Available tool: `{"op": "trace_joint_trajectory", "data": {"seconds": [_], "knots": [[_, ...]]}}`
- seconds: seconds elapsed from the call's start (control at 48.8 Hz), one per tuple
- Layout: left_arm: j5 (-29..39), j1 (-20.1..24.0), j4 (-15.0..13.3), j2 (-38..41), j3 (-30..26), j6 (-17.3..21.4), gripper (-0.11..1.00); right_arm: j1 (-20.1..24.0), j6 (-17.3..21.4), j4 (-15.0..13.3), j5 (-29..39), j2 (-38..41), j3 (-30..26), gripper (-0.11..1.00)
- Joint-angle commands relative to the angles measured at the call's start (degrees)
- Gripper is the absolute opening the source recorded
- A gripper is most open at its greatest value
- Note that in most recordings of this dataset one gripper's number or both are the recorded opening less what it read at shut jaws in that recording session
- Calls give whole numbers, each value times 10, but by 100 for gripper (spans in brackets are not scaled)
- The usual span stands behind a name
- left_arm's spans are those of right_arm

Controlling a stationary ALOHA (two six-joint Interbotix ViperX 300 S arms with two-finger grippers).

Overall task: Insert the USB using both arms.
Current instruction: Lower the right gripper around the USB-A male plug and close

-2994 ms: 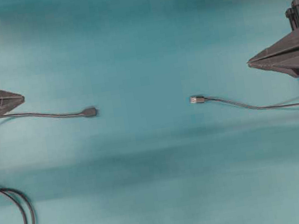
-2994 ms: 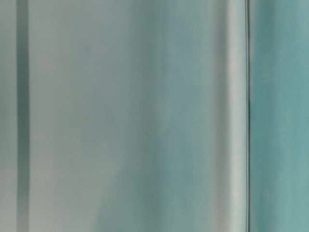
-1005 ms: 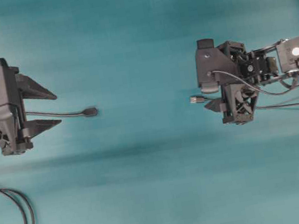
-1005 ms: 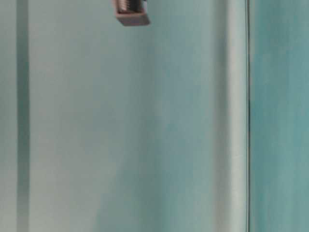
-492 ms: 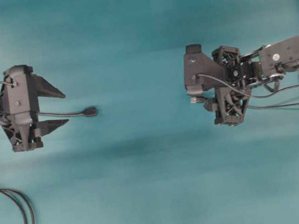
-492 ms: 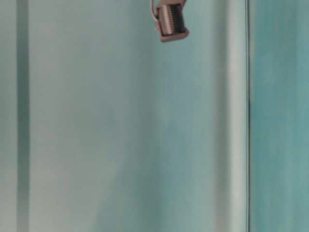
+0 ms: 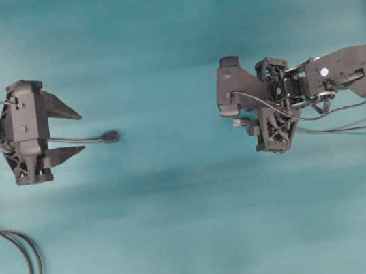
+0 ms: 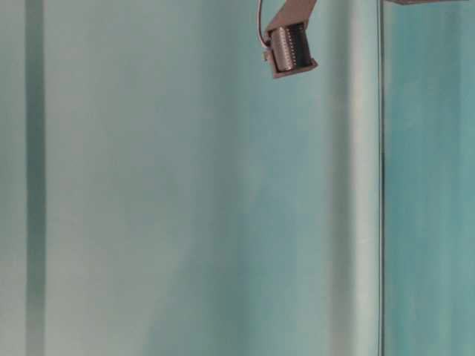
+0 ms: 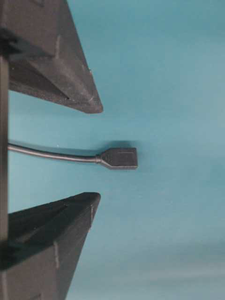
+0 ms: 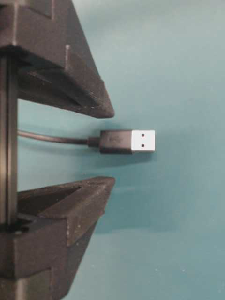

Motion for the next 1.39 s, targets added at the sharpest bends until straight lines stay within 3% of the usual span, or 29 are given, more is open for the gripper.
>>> {"op": "trace_joint_trajectory", "data": {"seconds": [0.0, 0.472, 0.738, 1.374], "knots": [[-1, 2, 1, -2, -9, 11, 84, -3, -1, -3, -3, -1, -11, 55], [0, 2, 1, -1, -7, 11, 84, -3, 0, -13, -3, 28, -21, 53], [7, 2, 0, 6, -7, 11, 83, 8, 1, -13, -4, 48, -18, 32], [-19, 5, 1, 77, -18, 10, 82, 41, 6, -13, -8, 79, -19, 30]]}}
